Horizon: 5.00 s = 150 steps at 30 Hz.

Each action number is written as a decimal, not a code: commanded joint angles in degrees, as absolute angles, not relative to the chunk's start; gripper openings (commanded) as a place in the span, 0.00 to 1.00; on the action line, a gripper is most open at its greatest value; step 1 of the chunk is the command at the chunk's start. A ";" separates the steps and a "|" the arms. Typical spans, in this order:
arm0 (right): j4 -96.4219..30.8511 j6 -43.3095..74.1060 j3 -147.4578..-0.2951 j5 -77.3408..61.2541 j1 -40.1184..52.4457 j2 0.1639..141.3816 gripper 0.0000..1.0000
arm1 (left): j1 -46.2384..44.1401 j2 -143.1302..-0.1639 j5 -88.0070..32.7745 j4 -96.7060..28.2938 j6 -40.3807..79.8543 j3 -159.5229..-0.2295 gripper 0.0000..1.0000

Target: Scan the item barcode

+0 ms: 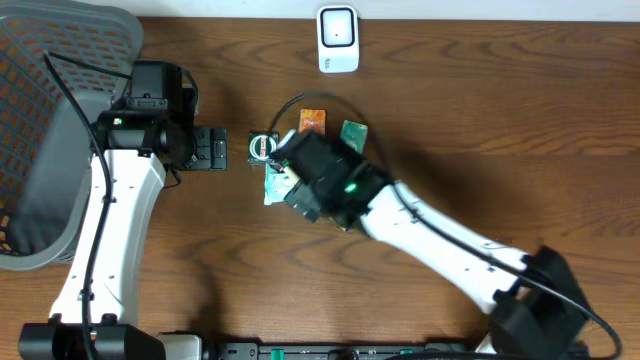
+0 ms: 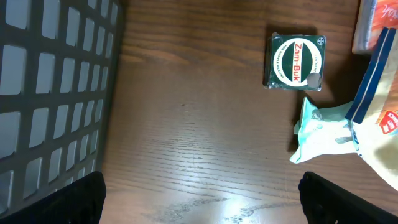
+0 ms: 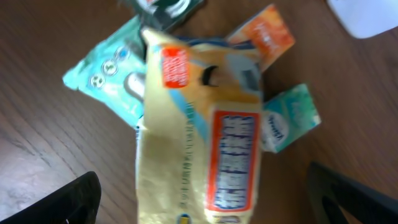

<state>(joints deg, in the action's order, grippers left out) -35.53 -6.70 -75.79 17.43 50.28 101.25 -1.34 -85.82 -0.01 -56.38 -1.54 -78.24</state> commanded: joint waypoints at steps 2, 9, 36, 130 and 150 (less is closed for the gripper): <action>-35.79 -4.34 -75.99 25.65 53.19 106.72 0.99 | -1.37 -86.15 0.51 -56.45 -1.91 -77.84 0.98; -36.21 -4.01 -75.99 32.84 57.60 112.42 0.99 | -1.37 -86.15 0.51 -56.45 -1.91 -77.84 0.98; -37.08 0.43 -76.09 32.62 46.85 120.22 0.03 | -1.37 -86.17 0.51 -56.45 -1.91 -77.84 0.98; -16.91 16.93 -85.38 -77.91 6.09 101.38 0.01 | -1.37 -86.15 0.51 -56.42 -1.91 -77.84 0.98; -17.34 18.92 -85.38 -78.37 5.69 101.38 0.01 | -1.37 -86.15 0.51 -56.42 -1.91 -77.84 0.98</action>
